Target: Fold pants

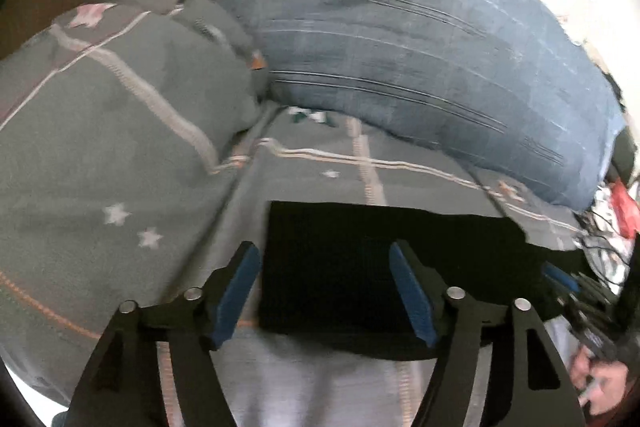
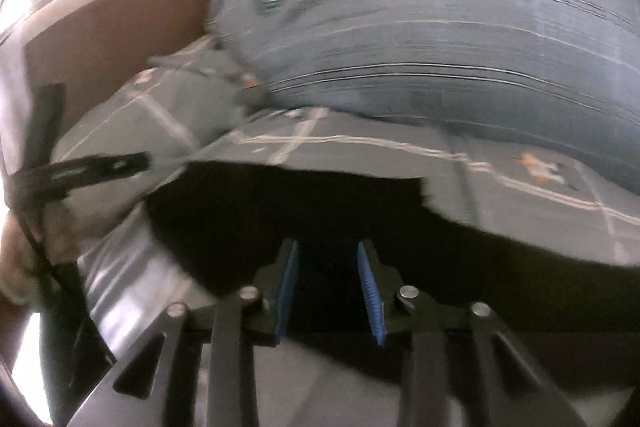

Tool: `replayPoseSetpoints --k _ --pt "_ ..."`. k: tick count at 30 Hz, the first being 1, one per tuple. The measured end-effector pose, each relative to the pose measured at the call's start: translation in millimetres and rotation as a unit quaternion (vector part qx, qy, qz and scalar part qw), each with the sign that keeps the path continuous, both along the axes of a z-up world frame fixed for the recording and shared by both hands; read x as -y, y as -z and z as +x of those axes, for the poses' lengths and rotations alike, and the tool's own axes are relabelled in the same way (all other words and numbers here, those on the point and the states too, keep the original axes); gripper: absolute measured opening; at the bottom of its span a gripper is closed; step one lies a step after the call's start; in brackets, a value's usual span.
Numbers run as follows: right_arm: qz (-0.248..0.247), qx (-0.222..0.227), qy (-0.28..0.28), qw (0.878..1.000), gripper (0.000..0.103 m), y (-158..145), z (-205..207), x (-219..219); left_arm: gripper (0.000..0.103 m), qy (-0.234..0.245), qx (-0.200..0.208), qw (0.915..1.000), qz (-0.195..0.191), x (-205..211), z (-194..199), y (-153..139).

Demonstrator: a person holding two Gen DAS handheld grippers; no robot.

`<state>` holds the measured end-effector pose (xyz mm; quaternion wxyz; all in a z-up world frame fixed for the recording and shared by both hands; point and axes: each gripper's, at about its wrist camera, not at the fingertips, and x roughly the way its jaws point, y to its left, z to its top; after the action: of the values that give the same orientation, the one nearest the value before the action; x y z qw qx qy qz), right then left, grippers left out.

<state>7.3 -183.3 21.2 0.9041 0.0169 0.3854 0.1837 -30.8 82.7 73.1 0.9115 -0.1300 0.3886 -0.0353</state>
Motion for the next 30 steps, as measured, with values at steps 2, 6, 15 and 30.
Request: replayPoseSetpoints --k 2,6,15,30 --pt "-0.007 -0.005 0.017 1.000 0.034 4.3 12.0 7.7 0.071 0.018 -0.004 0.9998 0.002 14.6 2.6 1.5" --pt "-0.014 0.006 0.055 0.998 0.036 8.0 34.1 22.7 0.071 0.051 -0.022 0.9983 0.019 40.5 10.8 13.8" --pt "-0.004 -0.028 0.033 0.999 0.010 25.0 74.4 31.0 0.072 0.065 -0.040 0.9958 0.051 65.6 20.0 37.2" --pt "-0.024 -0.003 0.067 0.997 0.030 8.1 32.9 34.1 0.074 0.063 -0.038 0.9957 0.055 69.3 14.6 40.0"
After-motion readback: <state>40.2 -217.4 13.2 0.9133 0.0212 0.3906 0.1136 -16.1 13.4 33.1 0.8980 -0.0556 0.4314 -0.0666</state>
